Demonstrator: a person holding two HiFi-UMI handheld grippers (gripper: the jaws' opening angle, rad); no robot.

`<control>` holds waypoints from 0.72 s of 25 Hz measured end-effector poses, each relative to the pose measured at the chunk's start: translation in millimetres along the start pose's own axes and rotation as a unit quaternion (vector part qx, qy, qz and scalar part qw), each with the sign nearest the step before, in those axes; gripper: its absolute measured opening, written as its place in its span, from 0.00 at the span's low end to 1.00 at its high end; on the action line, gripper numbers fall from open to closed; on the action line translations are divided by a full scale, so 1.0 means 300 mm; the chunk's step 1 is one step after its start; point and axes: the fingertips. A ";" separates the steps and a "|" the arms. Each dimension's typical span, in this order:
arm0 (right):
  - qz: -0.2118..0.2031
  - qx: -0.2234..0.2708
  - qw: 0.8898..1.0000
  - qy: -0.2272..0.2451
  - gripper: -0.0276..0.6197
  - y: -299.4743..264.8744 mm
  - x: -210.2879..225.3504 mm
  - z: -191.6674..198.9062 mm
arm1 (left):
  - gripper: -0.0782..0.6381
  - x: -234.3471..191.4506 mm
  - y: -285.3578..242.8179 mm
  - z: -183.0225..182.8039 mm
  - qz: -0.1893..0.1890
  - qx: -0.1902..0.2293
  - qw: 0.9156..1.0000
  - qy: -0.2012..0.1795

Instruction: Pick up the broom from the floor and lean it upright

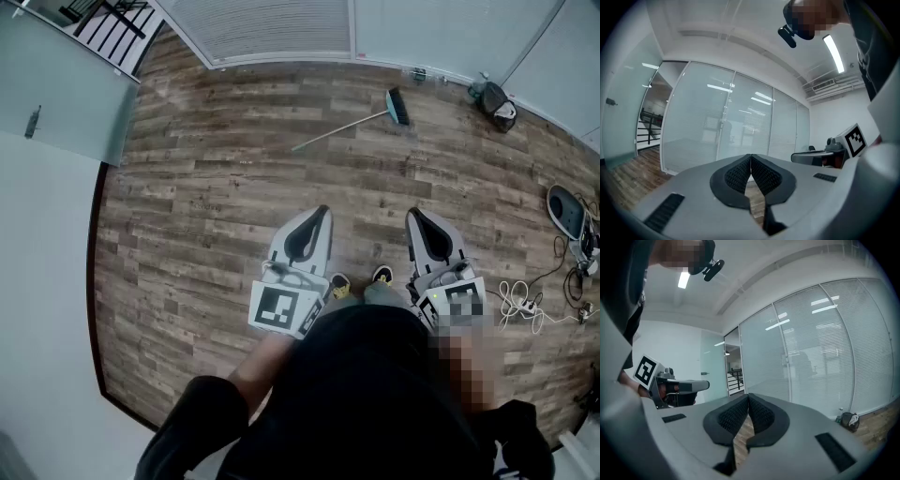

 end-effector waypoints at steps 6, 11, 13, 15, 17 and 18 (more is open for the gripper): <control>0.016 -0.024 1.000 0.002 0.07 -0.069 -0.008 0.080 | 0.14 -0.091 -0.001 0.058 0.010 -0.006 1.000 0.002; 0.024 -0.025 0.999 -0.014 0.07 -0.089 -0.010 0.105 | 0.14 -0.142 0.016 0.108 0.013 -0.016 1.000 0.017; 0.031 -0.022 0.999 -0.013 0.07 -0.092 -0.010 0.096 | 0.14 -0.161 0.023 0.114 0.013 -0.016 1.000 0.019; 0.033 -0.021 0.999 -0.011 0.07 -0.092 -0.019 0.085 | 0.14 -0.178 0.031 0.111 0.014 -0.014 1.000 0.020; 0.030 -0.022 0.999 -0.013 0.07 -0.092 -0.031 0.084 | 0.14 -0.187 0.035 0.102 0.015 -0.009 1.000 0.018; 0.029 -0.022 0.999 -0.014 0.07 -0.093 -0.034 0.086 | 0.14 -0.190 0.033 0.098 0.016 -0.007 1.000 0.017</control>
Point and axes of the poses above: the fingertips, and each gripper's own axes: y backward along the fingers, x to its right, z out of its underside, and after that the axes turned 2 degrees about -x, right-handed
